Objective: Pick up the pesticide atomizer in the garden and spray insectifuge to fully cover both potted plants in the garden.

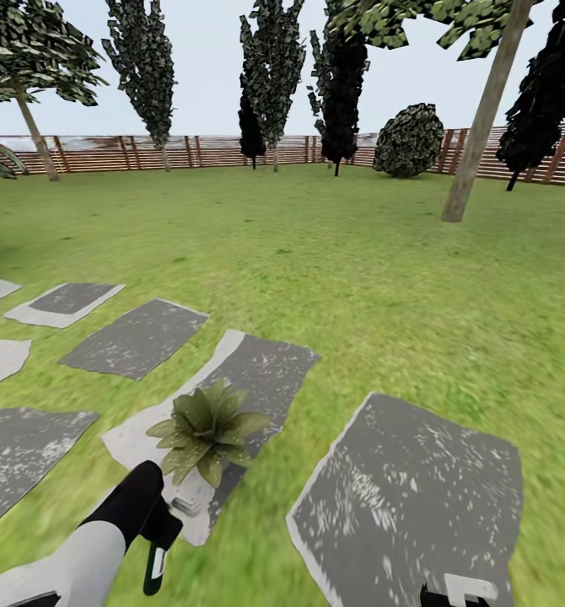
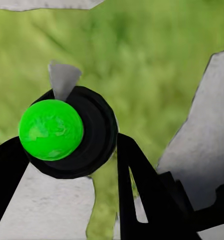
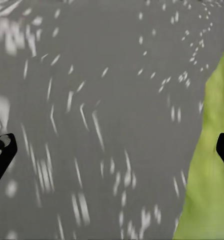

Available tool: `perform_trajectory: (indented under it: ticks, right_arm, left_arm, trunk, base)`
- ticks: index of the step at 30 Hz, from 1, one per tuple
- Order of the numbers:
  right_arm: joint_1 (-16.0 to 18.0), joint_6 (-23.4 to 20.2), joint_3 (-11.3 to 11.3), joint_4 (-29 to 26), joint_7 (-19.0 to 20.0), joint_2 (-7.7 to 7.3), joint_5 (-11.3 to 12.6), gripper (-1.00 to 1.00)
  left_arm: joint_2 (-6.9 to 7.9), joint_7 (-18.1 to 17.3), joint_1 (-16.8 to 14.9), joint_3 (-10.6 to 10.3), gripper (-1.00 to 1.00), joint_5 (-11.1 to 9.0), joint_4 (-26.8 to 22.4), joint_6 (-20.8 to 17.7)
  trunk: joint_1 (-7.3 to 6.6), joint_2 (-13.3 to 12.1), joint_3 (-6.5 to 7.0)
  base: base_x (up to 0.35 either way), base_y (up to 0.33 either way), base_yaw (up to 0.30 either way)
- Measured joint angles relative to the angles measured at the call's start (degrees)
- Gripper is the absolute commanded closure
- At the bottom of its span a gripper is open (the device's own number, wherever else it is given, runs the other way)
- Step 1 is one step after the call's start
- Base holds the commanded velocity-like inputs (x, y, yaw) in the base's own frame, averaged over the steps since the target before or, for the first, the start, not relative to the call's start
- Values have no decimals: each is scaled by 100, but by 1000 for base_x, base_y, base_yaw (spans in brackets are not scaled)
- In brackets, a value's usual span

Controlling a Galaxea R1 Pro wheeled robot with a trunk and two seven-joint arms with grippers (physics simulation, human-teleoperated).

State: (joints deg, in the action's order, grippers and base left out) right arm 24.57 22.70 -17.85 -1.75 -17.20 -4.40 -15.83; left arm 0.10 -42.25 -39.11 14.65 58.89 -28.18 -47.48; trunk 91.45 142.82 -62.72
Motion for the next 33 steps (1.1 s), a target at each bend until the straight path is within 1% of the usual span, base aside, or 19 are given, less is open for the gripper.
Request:
perform_trajectory:
  ticks: [7,9,10,11,12,13,14,16,17,19,22,33]
  right_arm:
    - [1,-1,0,1,-2,1,0,-100]
    - [0,-2,-1,-5,-6,1,4,-100]
    - [0,-2,-1,-7,-8,1,8,-100]
    - [0,-2,-1,-8,-6,1,9,-100]
    - [0,-2,-2,-8,-3,1,9,-100]
    - [0,-2,-2,-8,-2,1,9,-100]
    - [0,-2,-1,-8,-1,1,7,-100]
    - [0,-2,-2,-8,0,1,8,-100]
    - [0,-2,-1,-8,0,1,8,-100]
    - [0,-1,0,-8,-2,0,8,-100]
    - [0,0,0,-6,3,0,9,-100]
    - [0,0,0,0,-3,0,0,-100]
  left_arm:
    - [4,0,-5,70,100,-22,-46,-18]
    - [14,0,-4,121,100,-142,-42,-23]
    - [61,-1,-2,382,100,-379,-43,-19]
    - [66,11,0,570,100,-496,-24,-8]
    - [47,80,2,678,100,-545,5,5]
    - [35,180,2,719,100,-549,20,15]
    - [21,404,3,753,100,-561,33,20]
    - [-14,913,4,781,100,-611,110,15]
    - [-45,1080,4,797,100,-622,216,14]
    - [-75,1203,3,788,100,-627,332,31]
    - [-91,1262,2,794,100,-626,384,36]
    - [-98,1268,2,794,100,-633,329,30]
  trunk:
    - [-2,0,0]
    - [-1,0,0]
    - [0,0,0]
    - [1,0,0]
    - [1,0,0]
    - [1,0,0]
    - [1,0,0]
    - [1,0,0]
    - [1,0,0]
    - [1,0,0]
    - [1,0,0]
    - [1,0,0]
  base:
    - [209,-227,241]
    - [182,-36,272]
    - [59,-9,273]
    - [30,-5,273]
    - [19,-3,273]
    - [10,-2,274]
    - [5,-1,274]
    - [2,-17,238]
    - [1,-112,129]
    - [0,-218,44]
    - [0,-264,7]
    - [0,-272,0]
